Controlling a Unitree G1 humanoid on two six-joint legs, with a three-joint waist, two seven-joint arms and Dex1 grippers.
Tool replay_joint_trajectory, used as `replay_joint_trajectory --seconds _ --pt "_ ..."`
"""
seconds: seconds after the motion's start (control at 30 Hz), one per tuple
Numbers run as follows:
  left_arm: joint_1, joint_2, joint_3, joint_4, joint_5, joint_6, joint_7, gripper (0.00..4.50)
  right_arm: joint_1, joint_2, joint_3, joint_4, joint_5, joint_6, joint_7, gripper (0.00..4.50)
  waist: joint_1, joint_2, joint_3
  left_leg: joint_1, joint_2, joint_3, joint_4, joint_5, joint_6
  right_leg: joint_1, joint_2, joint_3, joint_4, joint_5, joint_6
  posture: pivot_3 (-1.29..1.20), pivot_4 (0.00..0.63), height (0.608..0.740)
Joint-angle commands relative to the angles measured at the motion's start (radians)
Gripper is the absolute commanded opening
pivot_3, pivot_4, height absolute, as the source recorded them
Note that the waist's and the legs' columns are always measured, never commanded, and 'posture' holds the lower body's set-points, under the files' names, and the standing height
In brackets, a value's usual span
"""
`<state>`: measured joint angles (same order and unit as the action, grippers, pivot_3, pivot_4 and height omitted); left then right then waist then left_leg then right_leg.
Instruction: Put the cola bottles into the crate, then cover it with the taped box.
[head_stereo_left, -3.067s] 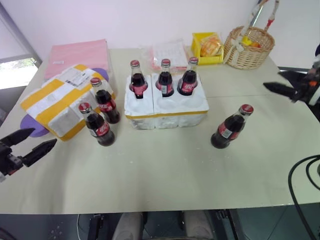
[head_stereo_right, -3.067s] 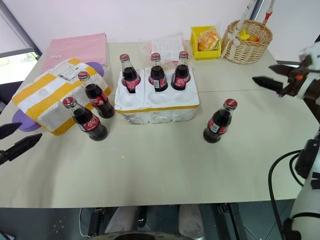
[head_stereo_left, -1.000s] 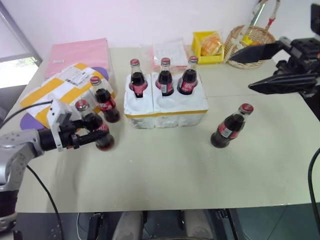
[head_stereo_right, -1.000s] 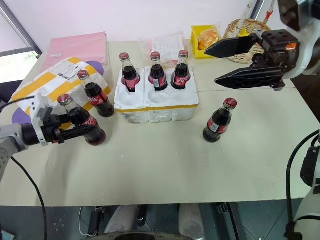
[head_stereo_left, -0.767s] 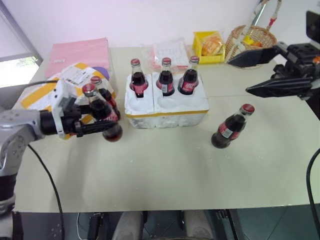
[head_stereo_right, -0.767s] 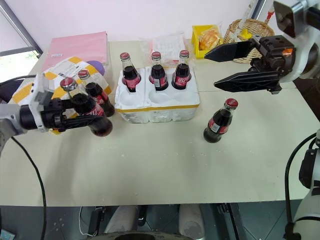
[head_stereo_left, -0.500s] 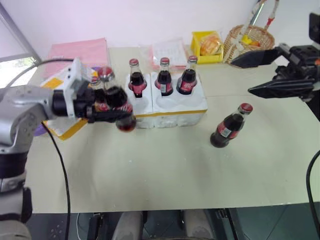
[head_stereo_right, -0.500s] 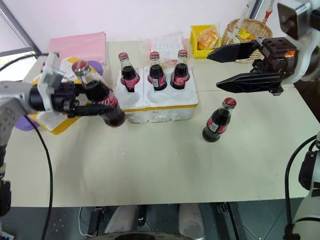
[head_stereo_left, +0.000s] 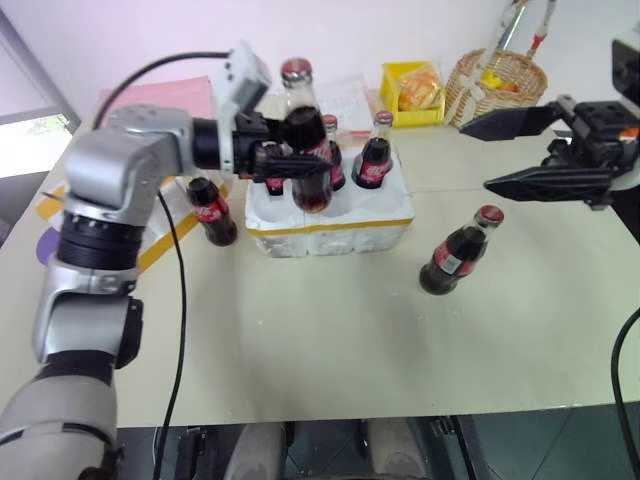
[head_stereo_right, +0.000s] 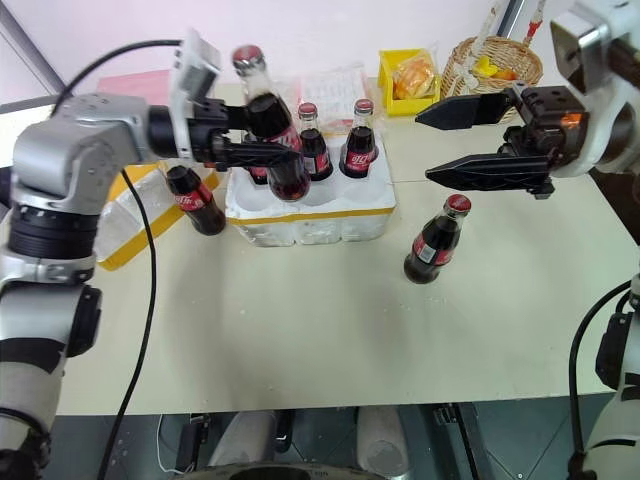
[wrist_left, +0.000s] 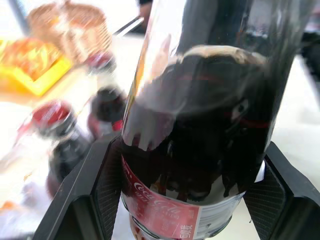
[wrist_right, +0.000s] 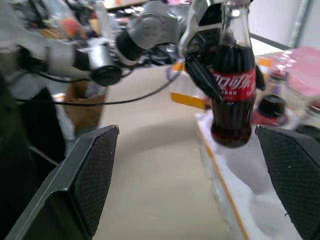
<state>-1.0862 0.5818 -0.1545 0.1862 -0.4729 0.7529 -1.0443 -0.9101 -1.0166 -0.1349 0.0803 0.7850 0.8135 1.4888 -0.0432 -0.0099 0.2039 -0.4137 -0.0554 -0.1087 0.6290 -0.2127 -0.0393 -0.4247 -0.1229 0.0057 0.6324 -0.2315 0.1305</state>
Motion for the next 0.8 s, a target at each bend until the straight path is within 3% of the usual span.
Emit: replay_joint_trajectory --seconds 0.03,0.27,0.8 --pt "-0.056 -0.037 0.031 -0.025 0.011 -0.027 0.031 2.72 -0.008 0.0 -0.029 -0.029 0.001 -0.022 -0.015 4.5 0.001 0.0 0.0 -0.001 0.0 0.0 0.0 0.0 0.0 -0.001 0.0 0.0 0.0 0.0 0.0 0.0 0.15 0.738" --pt "-0.073 -0.113 0.047 -0.004 0.02 -0.019 0.066 2.72 -0.001 0.016 -0.023 -0.032 -0.005 -0.033 -0.036 4.5 0.004 0.0 0.0 -0.004 0.0 -0.001 0.002 0.0 0.0 -0.002 0.0 0.0 0.0 0.001 0.001 0.0 0.15 0.738" --pt "-0.024 -0.171 -0.009 0.029 0.139 -0.059 0.116 2.72 0.01 0.001 0.018 0.034 -0.135 -0.133 -0.056 4.5 0.005 0.0 0.0 -0.004 0.0 -0.001 0.003 0.0 0.0 -0.002 0.0 0.0 0.0 0.001 0.001 0.0 0.15 0.738"
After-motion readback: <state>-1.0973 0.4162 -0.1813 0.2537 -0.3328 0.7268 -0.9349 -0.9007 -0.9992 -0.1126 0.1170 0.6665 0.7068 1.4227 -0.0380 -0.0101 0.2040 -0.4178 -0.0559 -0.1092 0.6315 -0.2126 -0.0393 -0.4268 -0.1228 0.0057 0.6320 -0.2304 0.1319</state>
